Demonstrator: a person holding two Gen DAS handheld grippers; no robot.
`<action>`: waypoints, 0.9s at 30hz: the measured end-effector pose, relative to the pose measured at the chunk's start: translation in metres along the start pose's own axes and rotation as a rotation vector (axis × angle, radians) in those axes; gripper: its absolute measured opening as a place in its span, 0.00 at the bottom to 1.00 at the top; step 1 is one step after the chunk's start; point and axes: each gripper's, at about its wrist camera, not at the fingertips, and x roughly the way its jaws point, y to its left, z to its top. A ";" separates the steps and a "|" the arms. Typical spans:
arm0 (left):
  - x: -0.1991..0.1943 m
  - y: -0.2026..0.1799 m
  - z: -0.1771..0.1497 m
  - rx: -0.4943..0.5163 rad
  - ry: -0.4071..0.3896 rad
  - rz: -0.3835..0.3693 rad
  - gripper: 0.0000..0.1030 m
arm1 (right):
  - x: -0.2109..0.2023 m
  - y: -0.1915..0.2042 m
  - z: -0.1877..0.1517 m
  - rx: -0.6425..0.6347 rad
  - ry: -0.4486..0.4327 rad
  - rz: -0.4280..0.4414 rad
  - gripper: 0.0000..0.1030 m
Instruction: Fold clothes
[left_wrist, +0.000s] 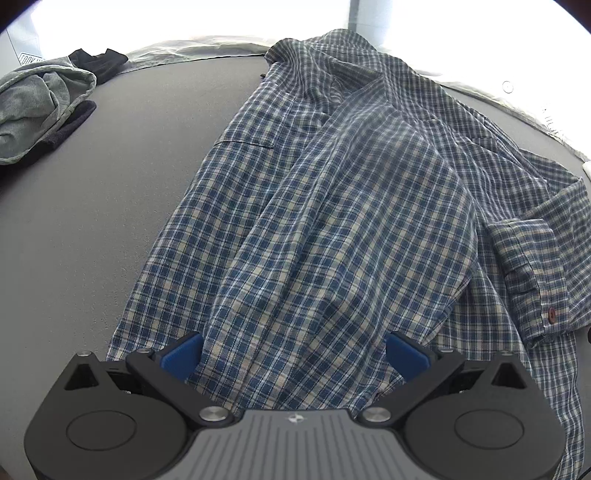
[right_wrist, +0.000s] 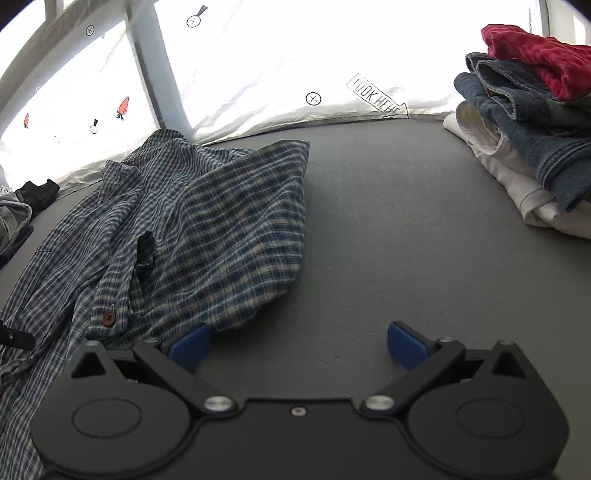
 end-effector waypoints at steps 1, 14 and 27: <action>-0.005 -0.002 0.002 0.002 -0.017 -0.013 1.00 | 0.000 0.001 -0.001 -0.007 -0.007 -0.001 1.00; -0.024 -0.103 0.020 0.271 -0.051 -0.359 1.00 | -0.004 -0.001 -0.015 -0.004 -0.093 0.008 1.00; 0.021 -0.156 0.030 0.368 0.037 -0.423 0.54 | -0.005 -0.004 -0.016 0.020 -0.104 0.025 1.00</action>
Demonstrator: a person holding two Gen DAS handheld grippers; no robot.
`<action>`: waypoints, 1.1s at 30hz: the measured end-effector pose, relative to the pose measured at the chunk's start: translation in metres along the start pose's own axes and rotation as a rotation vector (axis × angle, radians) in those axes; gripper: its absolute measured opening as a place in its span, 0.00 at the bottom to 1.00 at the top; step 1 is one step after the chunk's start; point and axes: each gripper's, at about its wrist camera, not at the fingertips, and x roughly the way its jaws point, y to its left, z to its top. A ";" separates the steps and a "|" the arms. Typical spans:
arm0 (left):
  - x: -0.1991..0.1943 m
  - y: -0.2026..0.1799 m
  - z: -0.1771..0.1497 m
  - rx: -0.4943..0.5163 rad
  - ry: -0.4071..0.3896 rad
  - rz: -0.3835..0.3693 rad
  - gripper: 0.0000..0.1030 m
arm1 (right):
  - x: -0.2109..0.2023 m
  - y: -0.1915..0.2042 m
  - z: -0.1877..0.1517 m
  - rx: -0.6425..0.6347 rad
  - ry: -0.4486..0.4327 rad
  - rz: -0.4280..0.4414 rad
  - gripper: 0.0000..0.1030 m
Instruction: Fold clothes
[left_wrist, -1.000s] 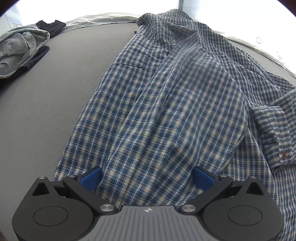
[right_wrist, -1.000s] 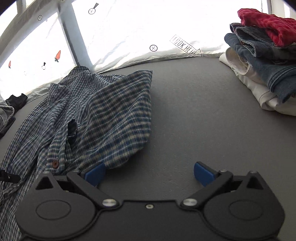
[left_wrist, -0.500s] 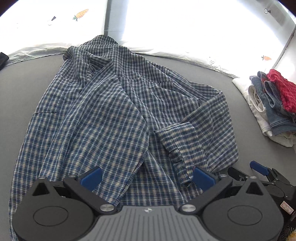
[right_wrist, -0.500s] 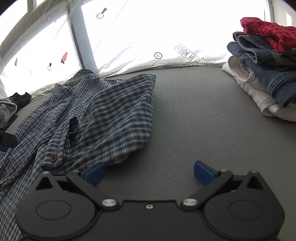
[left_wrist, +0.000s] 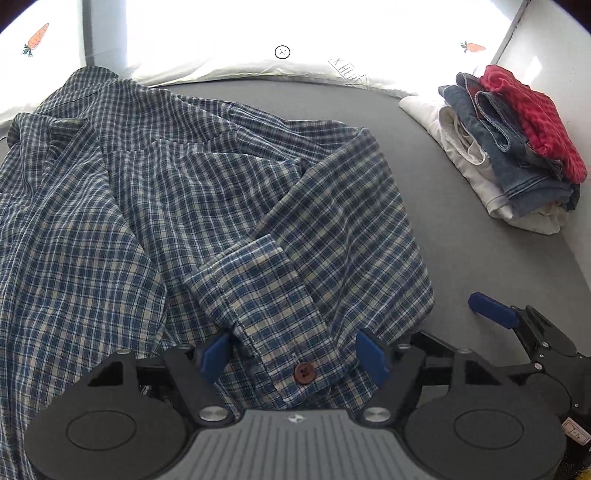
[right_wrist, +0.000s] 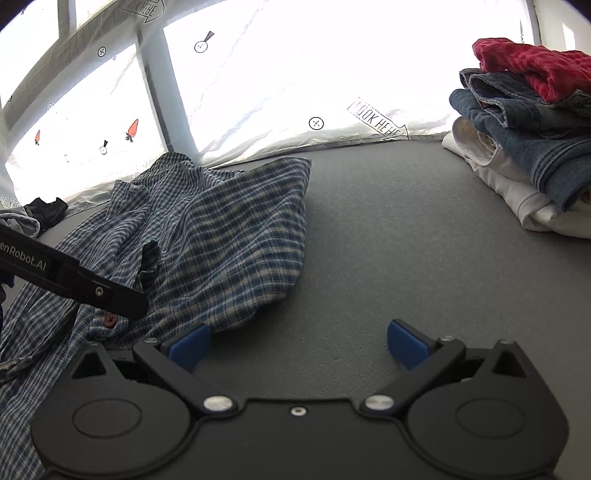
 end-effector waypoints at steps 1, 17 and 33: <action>0.002 -0.001 0.000 0.008 -0.005 0.007 0.47 | 0.000 0.000 0.000 0.002 -0.001 0.001 1.00; -0.086 0.056 0.029 -0.077 -0.353 0.053 0.12 | 0.008 0.026 -0.004 -0.135 0.052 -0.120 1.00; -0.148 0.214 0.025 -0.360 -0.517 0.280 0.12 | 0.013 0.056 0.007 0.080 0.244 -0.371 1.00</action>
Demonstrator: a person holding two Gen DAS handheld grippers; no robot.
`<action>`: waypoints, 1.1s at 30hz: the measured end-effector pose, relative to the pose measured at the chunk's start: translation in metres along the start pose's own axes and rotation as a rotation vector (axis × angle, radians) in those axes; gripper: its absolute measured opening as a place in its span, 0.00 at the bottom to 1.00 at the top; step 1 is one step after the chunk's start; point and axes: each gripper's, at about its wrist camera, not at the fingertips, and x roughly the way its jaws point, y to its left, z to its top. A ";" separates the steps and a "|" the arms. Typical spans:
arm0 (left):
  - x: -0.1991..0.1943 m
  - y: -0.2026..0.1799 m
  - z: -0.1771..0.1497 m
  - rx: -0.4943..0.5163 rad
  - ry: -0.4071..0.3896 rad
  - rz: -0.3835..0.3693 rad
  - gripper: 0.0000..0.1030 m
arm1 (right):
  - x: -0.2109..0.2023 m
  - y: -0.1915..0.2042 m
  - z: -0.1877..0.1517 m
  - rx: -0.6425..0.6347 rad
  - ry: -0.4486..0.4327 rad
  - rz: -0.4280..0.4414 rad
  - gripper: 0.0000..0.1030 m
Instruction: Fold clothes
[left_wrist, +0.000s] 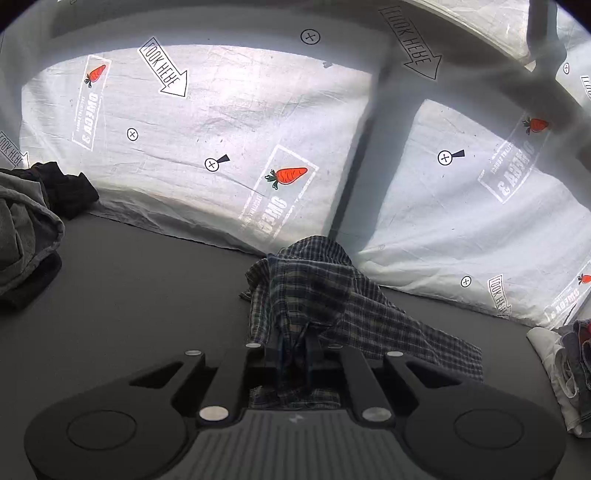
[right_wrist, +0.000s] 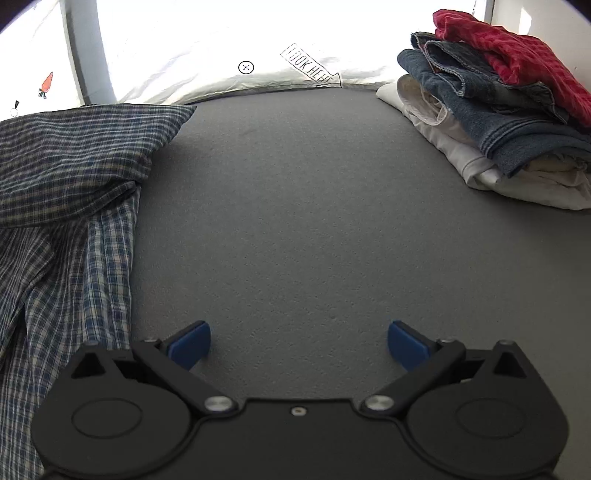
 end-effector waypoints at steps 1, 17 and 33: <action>0.005 0.011 0.001 -0.018 0.008 0.015 0.12 | -0.001 0.004 -0.001 0.003 0.014 -0.008 1.00; 0.001 0.102 0.022 -0.208 -0.073 0.036 0.10 | -0.009 0.011 -0.007 0.068 0.064 -0.085 1.00; -0.024 0.126 -0.060 -0.228 0.170 0.167 0.33 | -0.047 0.023 -0.029 -0.054 -0.015 -0.075 1.00</action>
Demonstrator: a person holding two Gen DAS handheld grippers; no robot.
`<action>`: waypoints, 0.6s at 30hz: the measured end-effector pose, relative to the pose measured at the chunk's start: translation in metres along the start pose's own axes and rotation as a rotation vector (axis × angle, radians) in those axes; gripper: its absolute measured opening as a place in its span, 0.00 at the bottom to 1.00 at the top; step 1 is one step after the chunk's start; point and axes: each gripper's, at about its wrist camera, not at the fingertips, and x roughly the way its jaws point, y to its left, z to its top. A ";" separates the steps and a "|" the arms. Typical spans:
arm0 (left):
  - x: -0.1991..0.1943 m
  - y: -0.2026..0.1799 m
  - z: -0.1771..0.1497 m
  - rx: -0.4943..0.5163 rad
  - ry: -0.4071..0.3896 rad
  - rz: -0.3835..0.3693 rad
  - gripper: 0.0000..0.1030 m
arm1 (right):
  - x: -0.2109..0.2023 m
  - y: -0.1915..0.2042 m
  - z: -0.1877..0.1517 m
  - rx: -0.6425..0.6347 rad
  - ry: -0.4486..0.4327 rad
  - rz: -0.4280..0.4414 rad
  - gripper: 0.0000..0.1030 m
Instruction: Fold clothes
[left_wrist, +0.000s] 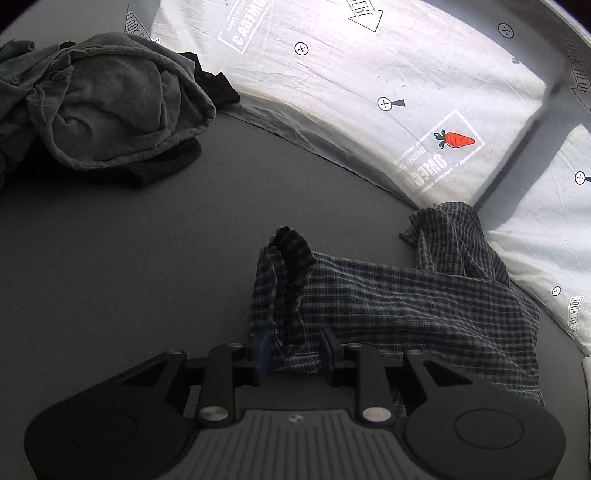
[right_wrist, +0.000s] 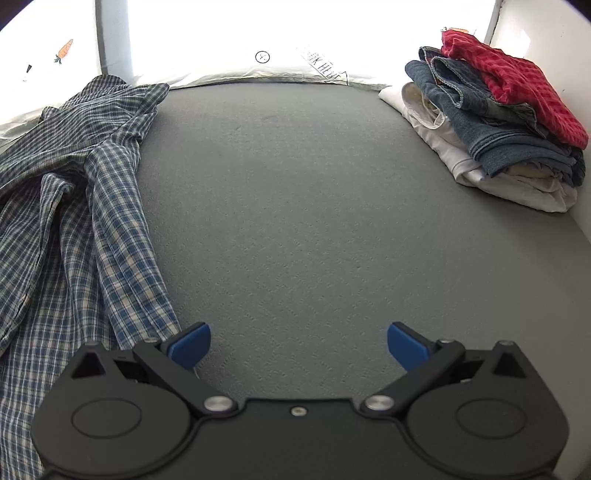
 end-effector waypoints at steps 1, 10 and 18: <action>-0.006 -0.005 -0.008 0.024 0.002 -0.005 0.34 | -0.006 -0.002 0.000 0.008 -0.020 0.007 1.00; -0.050 -0.062 -0.112 0.303 0.127 -0.099 0.39 | -0.042 -0.008 -0.010 -0.017 -0.113 0.244 0.68; -0.064 -0.053 -0.163 0.386 0.242 -0.015 0.41 | -0.041 -0.007 -0.040 -0.082 -0.036 0.330 0.54</action>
